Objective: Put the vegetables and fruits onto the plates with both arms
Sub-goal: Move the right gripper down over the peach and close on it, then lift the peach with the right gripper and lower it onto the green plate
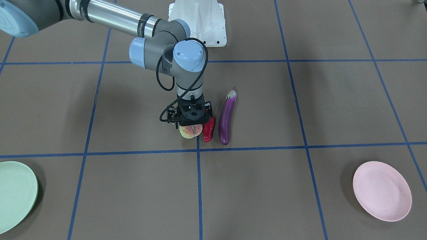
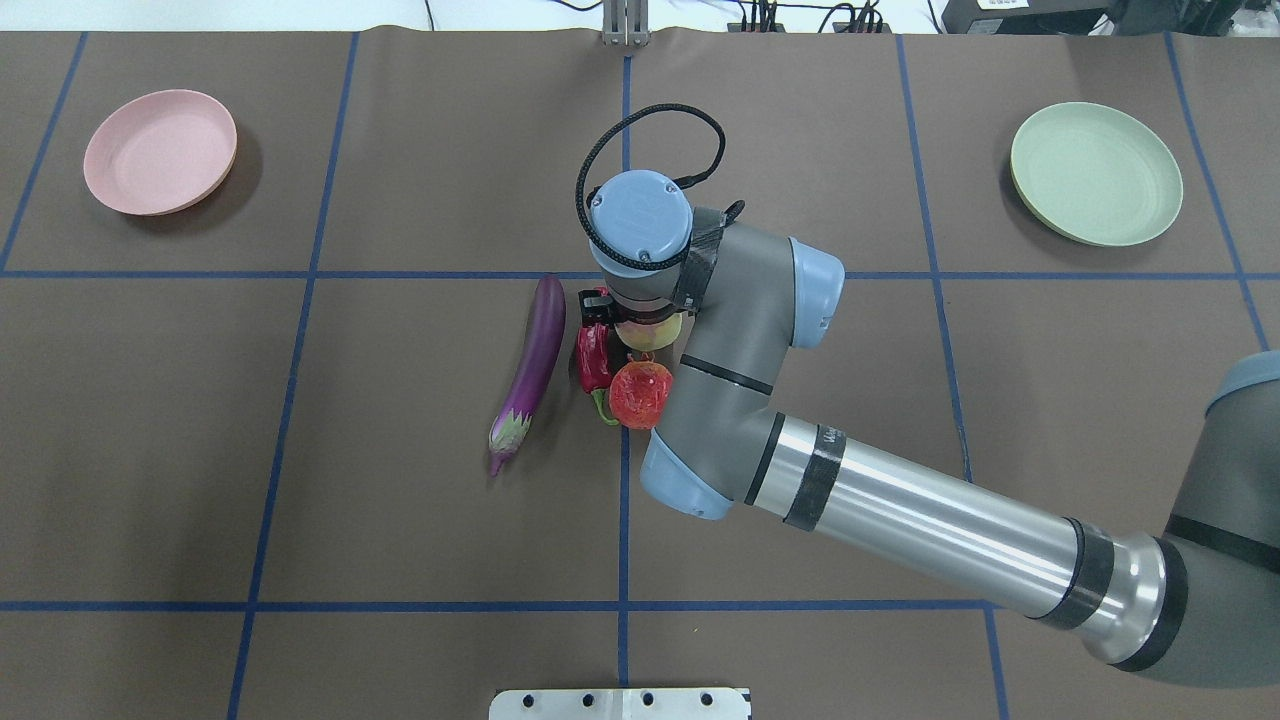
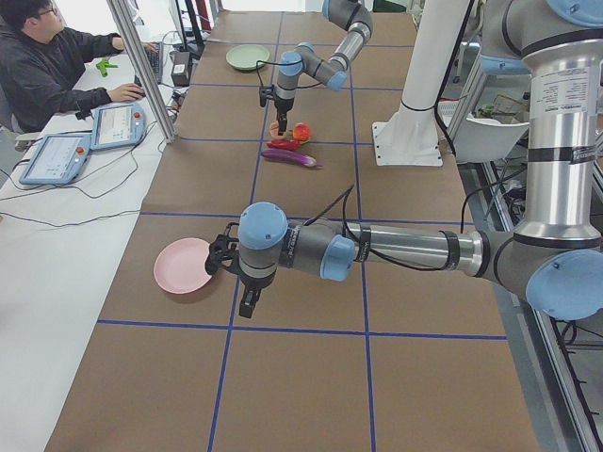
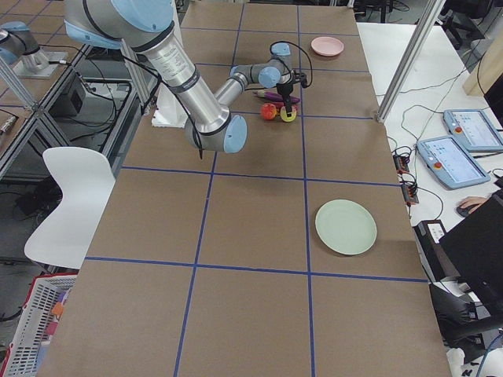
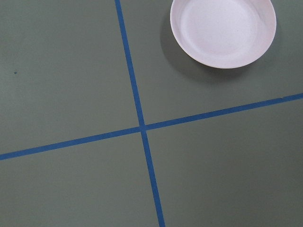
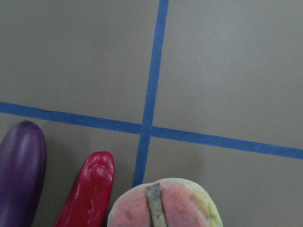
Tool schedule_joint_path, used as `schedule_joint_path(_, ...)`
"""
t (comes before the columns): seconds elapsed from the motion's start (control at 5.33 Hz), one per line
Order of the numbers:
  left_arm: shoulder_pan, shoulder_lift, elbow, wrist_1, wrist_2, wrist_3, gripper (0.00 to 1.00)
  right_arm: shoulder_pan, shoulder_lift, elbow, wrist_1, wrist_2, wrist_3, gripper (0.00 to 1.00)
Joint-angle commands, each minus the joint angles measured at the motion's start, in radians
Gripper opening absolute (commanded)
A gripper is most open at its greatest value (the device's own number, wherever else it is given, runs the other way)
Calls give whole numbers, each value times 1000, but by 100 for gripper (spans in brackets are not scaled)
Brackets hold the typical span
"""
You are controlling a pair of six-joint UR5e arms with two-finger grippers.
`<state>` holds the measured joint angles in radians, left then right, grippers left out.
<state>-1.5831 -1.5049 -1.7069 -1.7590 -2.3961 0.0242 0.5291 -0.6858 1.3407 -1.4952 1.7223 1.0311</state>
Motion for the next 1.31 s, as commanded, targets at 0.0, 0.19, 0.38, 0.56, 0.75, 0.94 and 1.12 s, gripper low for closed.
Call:
schedule_joint_path(0.0,0,0,1,1,0,0,100,-6,6,-12,1,0,3,80)
schedule_joint_path(0.19,0,0,1,0,-2,-1,100,0,9,-9,3,3,12,1)
schedule_joint_path(0.38,0,0,1,0,-3,-1,100,47,5,9,1,23,-6,0)
schedule_joint_path(0.56,0,0,1,1,-3,-1,100,154,-4,15,-2,124,-107,0)
schedule_joint_path(0.75,0,0,1,0,-8,-1,100,278,-39,15,6,216,-249,0)
schedule_joint_path(0.94,0,0,1,0,-8,-3,100,405,-114,14,9,314,-420,0)
schedule_joint_path(1.12,0,0,1,0,-8,-1,100,524,-208,12,9,377,-623,0)
